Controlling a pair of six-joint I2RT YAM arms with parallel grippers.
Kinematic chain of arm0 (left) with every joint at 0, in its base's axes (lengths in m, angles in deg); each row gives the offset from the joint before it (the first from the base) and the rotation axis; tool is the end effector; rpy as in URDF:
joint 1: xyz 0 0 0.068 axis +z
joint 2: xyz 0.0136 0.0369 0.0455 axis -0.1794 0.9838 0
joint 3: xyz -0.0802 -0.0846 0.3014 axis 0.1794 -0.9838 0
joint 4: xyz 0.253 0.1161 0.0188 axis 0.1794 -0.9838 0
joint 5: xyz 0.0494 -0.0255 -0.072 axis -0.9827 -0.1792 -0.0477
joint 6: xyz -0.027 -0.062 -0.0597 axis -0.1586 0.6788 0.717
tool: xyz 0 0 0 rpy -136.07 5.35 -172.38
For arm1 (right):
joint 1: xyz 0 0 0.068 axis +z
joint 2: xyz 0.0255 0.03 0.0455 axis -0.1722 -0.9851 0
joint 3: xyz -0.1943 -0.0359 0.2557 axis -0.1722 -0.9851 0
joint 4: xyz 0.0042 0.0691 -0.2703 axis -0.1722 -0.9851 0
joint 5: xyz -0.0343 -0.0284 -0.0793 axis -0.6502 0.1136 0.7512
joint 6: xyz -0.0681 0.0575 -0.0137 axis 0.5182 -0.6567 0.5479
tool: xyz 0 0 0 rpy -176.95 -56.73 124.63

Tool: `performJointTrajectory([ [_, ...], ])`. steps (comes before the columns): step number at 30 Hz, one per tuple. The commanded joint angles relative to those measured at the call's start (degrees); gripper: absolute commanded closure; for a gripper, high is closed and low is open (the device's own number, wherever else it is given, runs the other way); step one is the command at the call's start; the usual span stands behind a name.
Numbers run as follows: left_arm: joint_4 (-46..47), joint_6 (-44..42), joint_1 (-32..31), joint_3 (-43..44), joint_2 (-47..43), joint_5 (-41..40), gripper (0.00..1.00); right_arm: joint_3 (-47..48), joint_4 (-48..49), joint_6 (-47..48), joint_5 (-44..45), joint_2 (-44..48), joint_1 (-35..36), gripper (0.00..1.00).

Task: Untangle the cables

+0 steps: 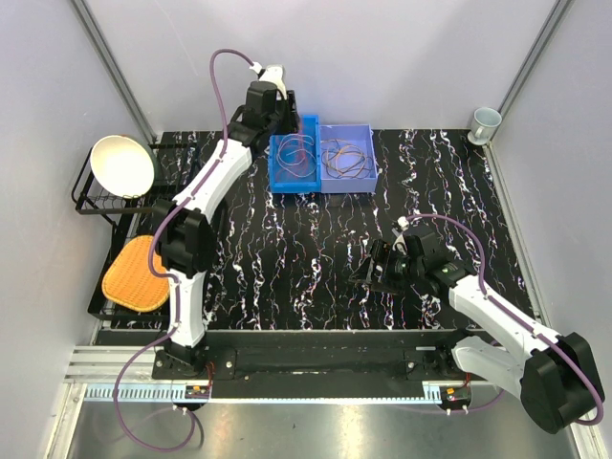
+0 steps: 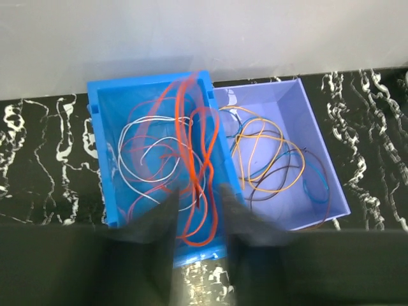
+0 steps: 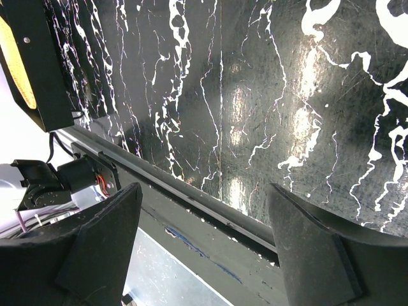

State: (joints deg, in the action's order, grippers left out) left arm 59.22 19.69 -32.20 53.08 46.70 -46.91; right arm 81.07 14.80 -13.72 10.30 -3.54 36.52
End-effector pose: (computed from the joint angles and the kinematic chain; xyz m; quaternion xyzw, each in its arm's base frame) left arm 0.5438 -0.2142 0.3803 0.0292 0.8268 -0.1628 0.5377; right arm 0.1779 0.1252 0.2072 0.0450 0.9108 0.3615 0.1941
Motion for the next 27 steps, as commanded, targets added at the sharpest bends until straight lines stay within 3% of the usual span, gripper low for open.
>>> performJointTrajectory([
  [1, 0.86, 0.69, 0.60, 3.92, 0.95, -0.11, 0.27, 0.77, 0.72, 0.51, -0.49, 1.37, 0.20, 0.15],
  [4, 0.50, 1.13, 0.60, 2.44, -0.80, -0.82, 0.10, 0.68, 0.46, 0.69, 0.04, 1.90, 0.20, 0.16],
  [5, 0.50, 1.30, 0.69, 1.91, -1.42, -0.82, 0.09, 0.68, 0.20, 0.78, 0.13, 1.99, 0.11, 0.16],
  [12, -0.46, 3.24, 0.60, -7.40, -12.21, -1.34, 0.08, 2.70, -0.51, 1.92, 1.80, 1.29, 0.20, 0.15],
  [14, -0.38, 3.59, 0.60, -13.72, -15.56, -1.43, 0.09, 3.57, -1.12, 2.71, 2.67, 0.94, 0.20, 0.15],
  [21, 0.77, 4.03, 0.51, -37.34, -35.83, -2.05, 0.11, 6.91, -1.91, 4.99, 4.96, -0.12, 0.20, 0.16],
  [27, -6.86, 7.45, -0.10, -47.39, -52.01, -3.81, 0.12, 9.90, -2.00, 6.75, 7.07, -0.56, 0.20, 0.17],
])
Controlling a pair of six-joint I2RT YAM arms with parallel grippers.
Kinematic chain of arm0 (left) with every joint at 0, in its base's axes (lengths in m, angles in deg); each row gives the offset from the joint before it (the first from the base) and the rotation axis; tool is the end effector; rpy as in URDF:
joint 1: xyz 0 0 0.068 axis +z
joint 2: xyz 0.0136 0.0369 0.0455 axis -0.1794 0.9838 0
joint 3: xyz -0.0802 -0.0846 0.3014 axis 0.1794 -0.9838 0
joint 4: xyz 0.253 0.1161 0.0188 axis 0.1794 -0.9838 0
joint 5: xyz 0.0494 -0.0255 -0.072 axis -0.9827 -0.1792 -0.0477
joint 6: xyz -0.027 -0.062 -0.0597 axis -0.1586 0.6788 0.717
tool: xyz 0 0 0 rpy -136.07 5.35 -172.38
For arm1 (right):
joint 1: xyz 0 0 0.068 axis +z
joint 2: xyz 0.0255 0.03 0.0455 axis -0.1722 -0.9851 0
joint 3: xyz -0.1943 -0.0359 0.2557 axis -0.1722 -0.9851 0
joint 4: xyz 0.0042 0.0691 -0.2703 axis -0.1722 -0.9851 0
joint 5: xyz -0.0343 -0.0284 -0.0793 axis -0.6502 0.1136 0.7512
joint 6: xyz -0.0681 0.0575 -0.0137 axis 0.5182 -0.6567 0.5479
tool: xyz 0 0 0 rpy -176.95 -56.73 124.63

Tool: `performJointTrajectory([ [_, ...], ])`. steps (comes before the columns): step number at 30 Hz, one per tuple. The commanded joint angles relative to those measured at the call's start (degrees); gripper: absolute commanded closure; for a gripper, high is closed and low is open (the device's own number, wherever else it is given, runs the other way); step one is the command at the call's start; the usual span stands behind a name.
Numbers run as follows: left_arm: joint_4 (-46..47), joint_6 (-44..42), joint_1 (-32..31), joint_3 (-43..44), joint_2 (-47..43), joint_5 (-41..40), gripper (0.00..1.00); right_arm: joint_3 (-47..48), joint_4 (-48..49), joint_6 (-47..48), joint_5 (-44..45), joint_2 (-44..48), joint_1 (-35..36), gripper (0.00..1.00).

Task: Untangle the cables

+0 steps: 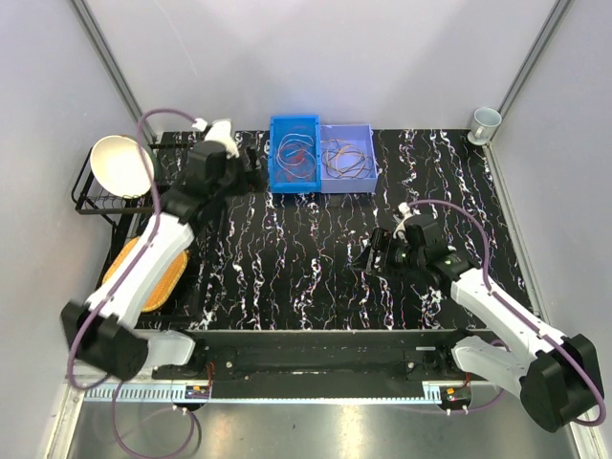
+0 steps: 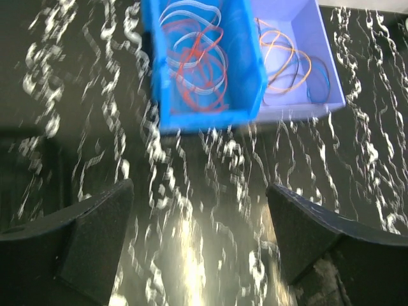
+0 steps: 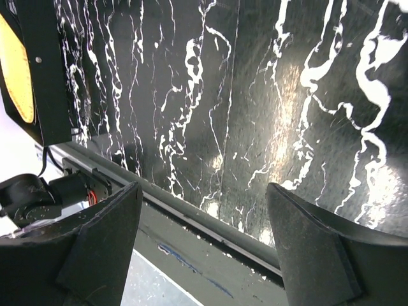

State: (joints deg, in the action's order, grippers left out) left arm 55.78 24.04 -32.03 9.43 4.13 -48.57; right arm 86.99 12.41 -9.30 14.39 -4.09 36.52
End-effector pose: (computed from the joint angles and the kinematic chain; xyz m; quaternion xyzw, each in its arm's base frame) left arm 0.3305 -0.1249 0.3964 -0.0100 0.8485 -0.1584 0.5049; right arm 0.1933 0.1269 0.2376 0.0184 0.9074 0.3386 0.2482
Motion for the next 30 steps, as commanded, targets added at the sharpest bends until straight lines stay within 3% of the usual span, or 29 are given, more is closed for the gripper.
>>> performJointTrajectory([
  [1, -7.54, 3.63, -0.45, -4.19, -11.30, -1.19, 0.12, 4.33, 0.47, 3.12, 3.33, -0.10, 0.20, 0.16],
  [6, -10.92, 2.93, -1.69, -14.27, -26.13, 0.32, 0.06, 6.09, 0.29, 4.71, 7.64, 0.86, 0.20, 0.16],
  [10, -13.64, 1.44, -1.60, -20.61, -34.85, -3.63, 0.05, 7.23, 0.12, 6.55, 13.08, 3.14, 0.20, 0.00],
  [14, -13.56, 0.38, -1.69, -26.77, -41.01, -7.24, 0.04, 8.02, 0.12, 9.01, 25.11, 4.38, 0.20, 0.00],
  [19, -12.85, 1.26, -1.69, -29.24, -41.47, -3.91, 0.04, 4.43, 3.54, 1.47, 48.63, 3.68, 0.20, 0.00],
  [21, -12.94, 1.26, -1.69, -28.72, -40.59, -4.25, 0.04, 2.76, 7.99, 8.18, 50.70, 2.81, 0.11, 0.00],
  [26, -14.87, 1.79, -1.77, -28.01, -38.74, -4.08, 0.04, -2.94, 15.13, 14.46, 65.18, 0.34, 0.20, 0.03],
  [28, -14.79, 1.70, -2.04, -28.01, -38.74, -4.16, 0.04, -6.37, 26.34, 18.23, 66.97, -0.19, 0.02, 0.02],
  [29, -14.79, 1.70, -2.04, -28.01, -38.91, -3.99, 0.04, -7.52, 26.57, 20.25, 64.27, -0.01, -0.07, 0.02],
  [30, -14.79, 1.61, -2.12, -28.01, -38.74, -3.99, 0.04, -8.83, 35.36, 27.06, 61.72, 0.25, 0.02, 0.00],
])
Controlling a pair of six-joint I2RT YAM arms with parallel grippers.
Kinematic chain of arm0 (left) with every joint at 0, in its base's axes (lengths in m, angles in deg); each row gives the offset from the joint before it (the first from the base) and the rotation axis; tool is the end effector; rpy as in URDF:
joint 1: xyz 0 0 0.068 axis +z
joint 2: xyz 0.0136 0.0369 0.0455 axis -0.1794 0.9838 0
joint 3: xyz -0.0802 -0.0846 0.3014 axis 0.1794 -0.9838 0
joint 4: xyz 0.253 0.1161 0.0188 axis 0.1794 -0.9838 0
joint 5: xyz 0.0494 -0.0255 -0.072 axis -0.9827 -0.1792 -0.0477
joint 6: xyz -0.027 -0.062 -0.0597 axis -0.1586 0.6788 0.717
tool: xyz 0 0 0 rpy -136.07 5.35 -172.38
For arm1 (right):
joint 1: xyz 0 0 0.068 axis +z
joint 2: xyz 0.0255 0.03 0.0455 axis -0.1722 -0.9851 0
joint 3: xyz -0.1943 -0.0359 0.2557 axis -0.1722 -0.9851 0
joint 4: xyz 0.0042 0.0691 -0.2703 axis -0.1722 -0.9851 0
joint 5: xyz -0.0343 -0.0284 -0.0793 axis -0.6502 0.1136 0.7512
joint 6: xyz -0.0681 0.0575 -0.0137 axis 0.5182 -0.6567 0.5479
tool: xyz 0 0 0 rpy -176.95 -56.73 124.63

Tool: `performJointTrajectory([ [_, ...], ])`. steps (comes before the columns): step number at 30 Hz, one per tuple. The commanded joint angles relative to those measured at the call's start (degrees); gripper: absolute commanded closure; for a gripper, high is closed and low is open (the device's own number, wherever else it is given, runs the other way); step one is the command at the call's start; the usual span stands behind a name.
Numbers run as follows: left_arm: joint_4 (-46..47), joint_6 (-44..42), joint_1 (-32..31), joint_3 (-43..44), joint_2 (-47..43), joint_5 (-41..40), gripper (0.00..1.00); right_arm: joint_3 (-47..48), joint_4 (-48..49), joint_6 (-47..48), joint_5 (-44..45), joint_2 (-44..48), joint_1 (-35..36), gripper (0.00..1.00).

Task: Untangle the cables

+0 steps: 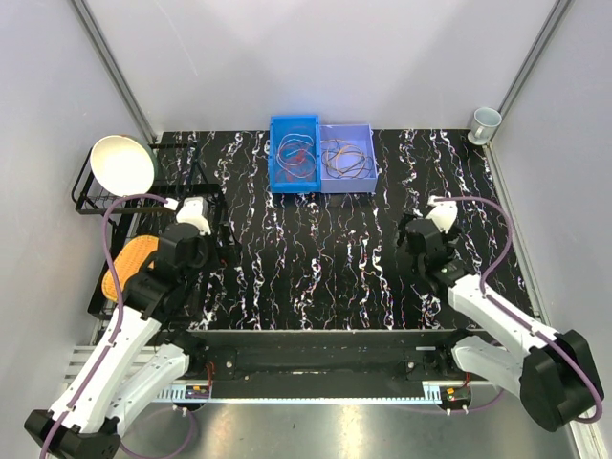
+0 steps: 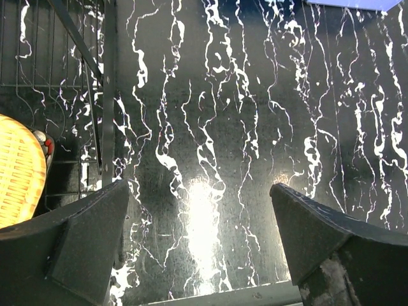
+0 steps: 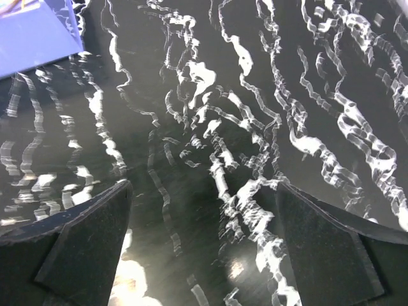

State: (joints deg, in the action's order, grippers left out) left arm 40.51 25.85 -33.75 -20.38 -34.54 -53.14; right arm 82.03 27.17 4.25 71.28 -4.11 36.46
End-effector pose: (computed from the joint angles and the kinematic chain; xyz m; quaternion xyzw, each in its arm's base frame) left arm 0.1500 -0.0513 0.3099 -0.0276 0.8748 -0.1216 0.4682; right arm 0.2287 0.0596 0.2412 0.1318 0.8382 -0.0650 0.5252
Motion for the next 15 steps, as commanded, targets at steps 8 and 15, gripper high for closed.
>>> performJointTrajectory([
  [8, 0.40, -0.20, -0.49, 1.80, -0.69, 1.19, 0.04, -20.13, 50.99, 32.04, 3.32, 4.15, -2.79, 0.00],
  [15, 0.40, -0.11, -0.57, 1.80, -1.13, 1.02, 0.04, -24.63, 73.39, 31.24, -0.90, -10.84, -9.13, 0.00],
])
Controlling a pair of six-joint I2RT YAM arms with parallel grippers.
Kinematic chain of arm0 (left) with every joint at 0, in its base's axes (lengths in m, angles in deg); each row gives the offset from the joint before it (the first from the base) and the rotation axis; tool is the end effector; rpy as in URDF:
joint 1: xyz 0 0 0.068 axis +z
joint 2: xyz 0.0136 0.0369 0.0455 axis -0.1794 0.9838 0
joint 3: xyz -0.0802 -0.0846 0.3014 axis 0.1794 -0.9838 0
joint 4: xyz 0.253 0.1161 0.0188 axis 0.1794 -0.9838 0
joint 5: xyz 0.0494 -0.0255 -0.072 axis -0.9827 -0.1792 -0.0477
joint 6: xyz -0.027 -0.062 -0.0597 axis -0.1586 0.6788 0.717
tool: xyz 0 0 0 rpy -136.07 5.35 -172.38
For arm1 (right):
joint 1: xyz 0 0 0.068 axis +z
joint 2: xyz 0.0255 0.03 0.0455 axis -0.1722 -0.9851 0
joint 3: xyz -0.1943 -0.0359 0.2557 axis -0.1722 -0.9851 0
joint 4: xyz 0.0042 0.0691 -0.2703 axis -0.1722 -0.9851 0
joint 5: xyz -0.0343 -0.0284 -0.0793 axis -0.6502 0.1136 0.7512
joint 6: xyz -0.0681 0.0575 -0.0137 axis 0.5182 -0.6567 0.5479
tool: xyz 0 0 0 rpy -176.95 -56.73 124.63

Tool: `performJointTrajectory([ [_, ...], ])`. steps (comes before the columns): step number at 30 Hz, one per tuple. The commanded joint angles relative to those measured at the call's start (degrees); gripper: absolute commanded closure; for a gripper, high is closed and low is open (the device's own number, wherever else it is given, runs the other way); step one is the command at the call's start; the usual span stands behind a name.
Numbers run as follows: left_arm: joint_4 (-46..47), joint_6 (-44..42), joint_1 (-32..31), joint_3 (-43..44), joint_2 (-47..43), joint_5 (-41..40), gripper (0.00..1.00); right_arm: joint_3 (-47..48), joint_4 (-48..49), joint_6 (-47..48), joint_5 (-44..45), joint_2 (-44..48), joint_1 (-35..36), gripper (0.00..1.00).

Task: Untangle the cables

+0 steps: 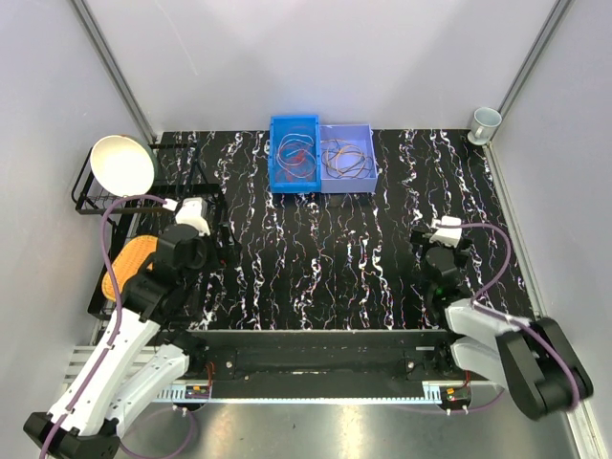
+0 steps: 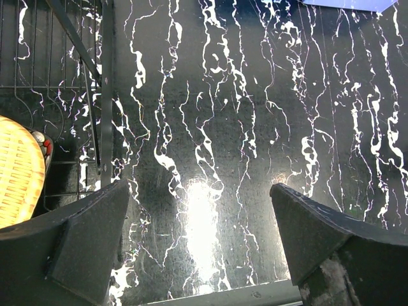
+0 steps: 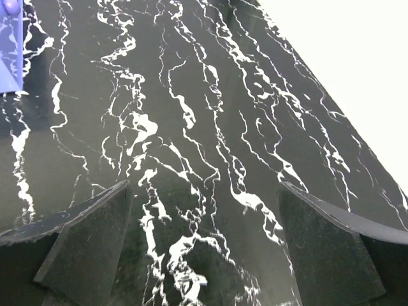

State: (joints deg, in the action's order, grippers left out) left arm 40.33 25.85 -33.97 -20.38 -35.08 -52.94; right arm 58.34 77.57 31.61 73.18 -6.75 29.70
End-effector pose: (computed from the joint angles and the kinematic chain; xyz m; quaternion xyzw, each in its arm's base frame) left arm 0.1478 -0.0513 0.3108 -0.0253 0.8735 -0.1251 0.4699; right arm 0.2126 0.0223 0.1926 0.0675 0.7480 -0.1679 0.6385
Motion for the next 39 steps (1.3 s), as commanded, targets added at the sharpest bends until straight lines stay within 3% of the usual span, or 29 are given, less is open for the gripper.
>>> performJointTrajectory([
  [1, 0.58, -0.20, -0.36, 1.80, -0.67, 0.82, 0.04, -0.94, 26.42, 4.14, -3.77, -10.51, -3.43, 0.00],
  [2, 0.67, -0.11, -0.36, 1.80, -0.67, 0.82, 0.04, -0.67, 31.85, 3.70, -4.21, -14.97, -4.66, 0.00],
  [7, 0.58, -0.11, -0.44, 1.71, -0.84, 0.21, 0.04, 1.96, 37.77, -0.87, -12.12, -25.53, -11.61, 0.00],
  [9, 0.58, -0.03, -0.44, 1.63, -1.02, -0.23, 0.04, 2.49, 44.28, -0.09, -20.24, -32.22, -13.71, 0.00],
  [14, 0.58, 0.06, -0.71, 1.71, -0.58, -0.58, 0.04, 7.75, 29.48, -1.48, -18.64, -29.43, -14.25, 0.00],
  [20, 0.40, 0.06, -0.71, 1.63, 0.12, -0.93, 0.04, 7.85, 30.41, -1.66, -17.58, -29.60, -14.43, 0.00],
  [27, 2.16, -1.25, -0.62, -1.27, -0.57, -14.18, 0.01, 8.03, 30.32, -1.66, -17.58, -29.69, -14.52, 0.00],
  [33, 18.92, -10.66, -0.09, -13.01, -7.51, -27.26, 0.01, 8.03, 30.23, -1.66, -17.58, -29.69, -14.61, 0.00],
  [37, 36.31, -14.43, -0.18, -20.85, -13.14, -25.20, 0.01, 7.94, 30.23, -1.75, -17.58, -29.60, -14.61, 0.00],
  [39, 47.26, -16.63, 0.08, -27.25, -12.98, -29.22, 0.01, 7.94, 30.23, -1.66, -17.58, -29.60, -14.61, 0.00],
])
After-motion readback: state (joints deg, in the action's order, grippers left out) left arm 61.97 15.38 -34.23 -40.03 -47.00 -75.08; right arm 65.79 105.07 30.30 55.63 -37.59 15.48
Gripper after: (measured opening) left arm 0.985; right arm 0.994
